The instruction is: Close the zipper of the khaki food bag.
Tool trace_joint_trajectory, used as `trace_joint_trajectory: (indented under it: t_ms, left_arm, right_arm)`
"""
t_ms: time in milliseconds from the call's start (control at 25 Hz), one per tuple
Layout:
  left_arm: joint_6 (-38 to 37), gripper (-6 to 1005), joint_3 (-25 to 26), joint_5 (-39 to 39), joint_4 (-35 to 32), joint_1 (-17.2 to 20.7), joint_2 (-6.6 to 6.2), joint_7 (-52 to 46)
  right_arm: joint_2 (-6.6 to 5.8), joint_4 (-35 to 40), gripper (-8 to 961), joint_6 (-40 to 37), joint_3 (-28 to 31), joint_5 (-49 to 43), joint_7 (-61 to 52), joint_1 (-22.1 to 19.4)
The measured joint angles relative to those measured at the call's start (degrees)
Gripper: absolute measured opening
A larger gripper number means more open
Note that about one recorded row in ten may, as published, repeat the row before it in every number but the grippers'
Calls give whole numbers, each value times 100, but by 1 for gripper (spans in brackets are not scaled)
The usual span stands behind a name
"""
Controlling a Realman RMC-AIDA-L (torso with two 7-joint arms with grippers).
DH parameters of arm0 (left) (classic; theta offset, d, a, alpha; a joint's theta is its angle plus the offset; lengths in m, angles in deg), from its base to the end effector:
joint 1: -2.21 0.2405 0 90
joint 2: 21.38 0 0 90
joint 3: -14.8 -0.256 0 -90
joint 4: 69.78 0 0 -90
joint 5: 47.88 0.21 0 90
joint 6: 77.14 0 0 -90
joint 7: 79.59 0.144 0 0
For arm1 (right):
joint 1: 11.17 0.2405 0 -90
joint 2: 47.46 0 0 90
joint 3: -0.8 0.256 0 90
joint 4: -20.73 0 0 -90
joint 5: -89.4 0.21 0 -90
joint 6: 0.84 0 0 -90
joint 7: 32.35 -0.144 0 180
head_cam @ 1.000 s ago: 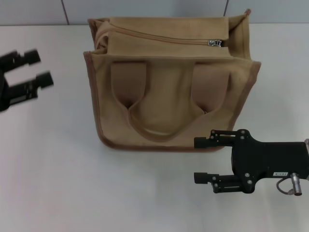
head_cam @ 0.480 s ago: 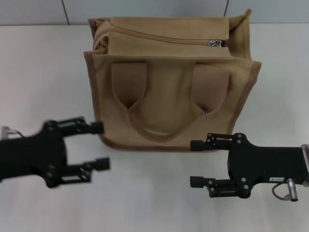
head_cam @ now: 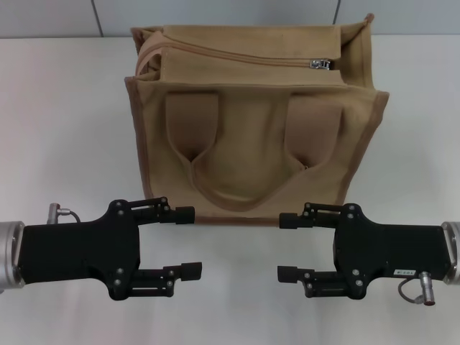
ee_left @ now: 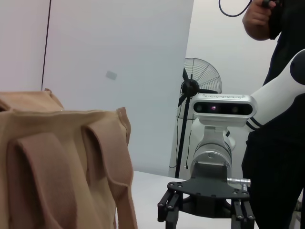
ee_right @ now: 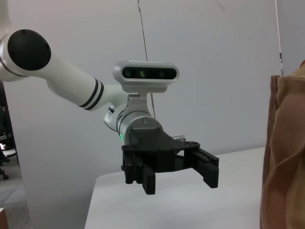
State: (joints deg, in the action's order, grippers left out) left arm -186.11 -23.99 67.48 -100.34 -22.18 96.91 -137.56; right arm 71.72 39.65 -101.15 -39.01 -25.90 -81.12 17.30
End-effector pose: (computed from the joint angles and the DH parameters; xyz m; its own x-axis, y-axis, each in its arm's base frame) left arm -0.2714 0.2509 -0.0069 0.7752 0.1480 0.6141 0.1802 -0.9836 0.0096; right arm 0.2633 0.2565 -0.0488 0.7786 -0.1155 -0.6168 -0.1629 -0.9864 -0.0208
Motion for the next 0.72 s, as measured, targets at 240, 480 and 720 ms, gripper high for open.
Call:
trace_joint_trajectory:
  t_ms: [240,480,720]
  left_arm:
    - [37,748,-31,21,7,-4,9,64]
    - [46,748,-55,22,7,15,16,66]
    - [46,748,-80,22,7,23,18,66]
  right_arm:
    - [0,-39,721,0,0,0,0,14]
    - [0,-38,721,-9,0,0,0,17]
    - [0,-45,721,-4,0,-1,-1,18]
